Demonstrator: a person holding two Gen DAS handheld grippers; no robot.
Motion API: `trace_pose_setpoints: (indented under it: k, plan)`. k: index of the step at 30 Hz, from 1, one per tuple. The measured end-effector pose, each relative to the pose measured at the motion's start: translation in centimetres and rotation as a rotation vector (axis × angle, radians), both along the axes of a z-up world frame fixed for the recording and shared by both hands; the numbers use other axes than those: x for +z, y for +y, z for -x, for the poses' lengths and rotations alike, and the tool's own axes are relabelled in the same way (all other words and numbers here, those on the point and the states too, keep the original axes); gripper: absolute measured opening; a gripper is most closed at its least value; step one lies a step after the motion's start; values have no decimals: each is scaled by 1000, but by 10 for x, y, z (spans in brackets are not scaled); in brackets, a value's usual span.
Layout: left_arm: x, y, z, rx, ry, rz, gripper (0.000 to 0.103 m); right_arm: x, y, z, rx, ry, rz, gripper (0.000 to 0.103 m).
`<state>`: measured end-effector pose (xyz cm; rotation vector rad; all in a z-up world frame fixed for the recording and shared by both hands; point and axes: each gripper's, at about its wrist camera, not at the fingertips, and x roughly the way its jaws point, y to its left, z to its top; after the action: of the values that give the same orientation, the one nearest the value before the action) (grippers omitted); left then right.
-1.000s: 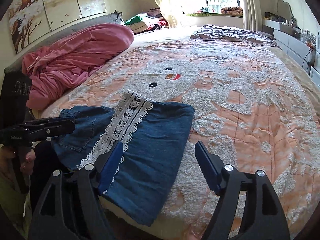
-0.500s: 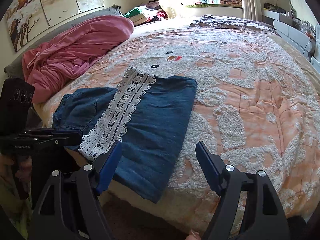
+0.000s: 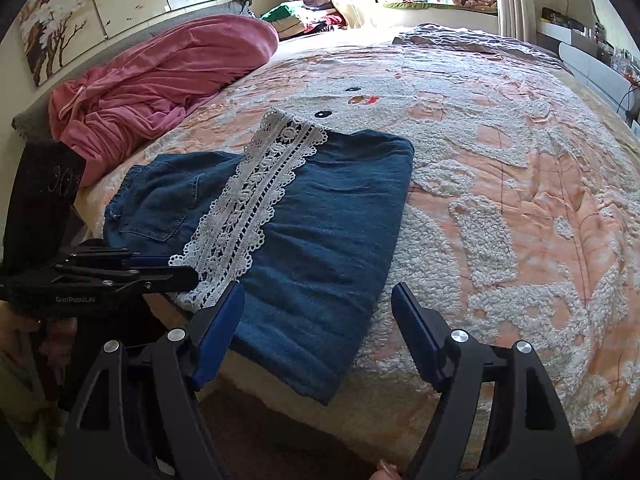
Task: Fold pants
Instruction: 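Lower the lace hem onto the pants and open the left gripper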
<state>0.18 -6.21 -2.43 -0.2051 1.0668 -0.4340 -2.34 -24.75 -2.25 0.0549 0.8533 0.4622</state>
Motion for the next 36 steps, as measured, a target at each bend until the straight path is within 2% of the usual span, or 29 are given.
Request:
trace_pose_setpoints:
  k: [3,6,10,12,15,20,23,26,30,36]
  plan:
    - [1,0,1,-12,-4,13,5,-7,2,-2,6,21,17,74]
    - [11,5,6,-11,-30,0,5,-9,4,-2,9,25,29,74]
    - [30,12,19,-7,-99,-45,5,0,10,2,27,-18,36,74]
    - [27,12,19,-11,-95,-75,5,0,14,2,25,-33,60,74]
    - [9,11,13,-5,-42,-75,5,0,13,2,8,-44,69,74]
    - [1,8,11,-4,-44,-97,6,-3,15,-2,20,-36,81,74]
    - [0,7,11,-2,-52,-115,10,-9,19,-6,25,-15,113,74]
    - [0,6,11,11,-71,-163,27,-18,24,-9,30,-4,164,72]
    - [-1,10,10,14,-68,-154,28,-23,33,-5,37,-34,238,73]
    - [5,11,14,22,-81,-159,33,-23,31,-5,33,-41,233,73]
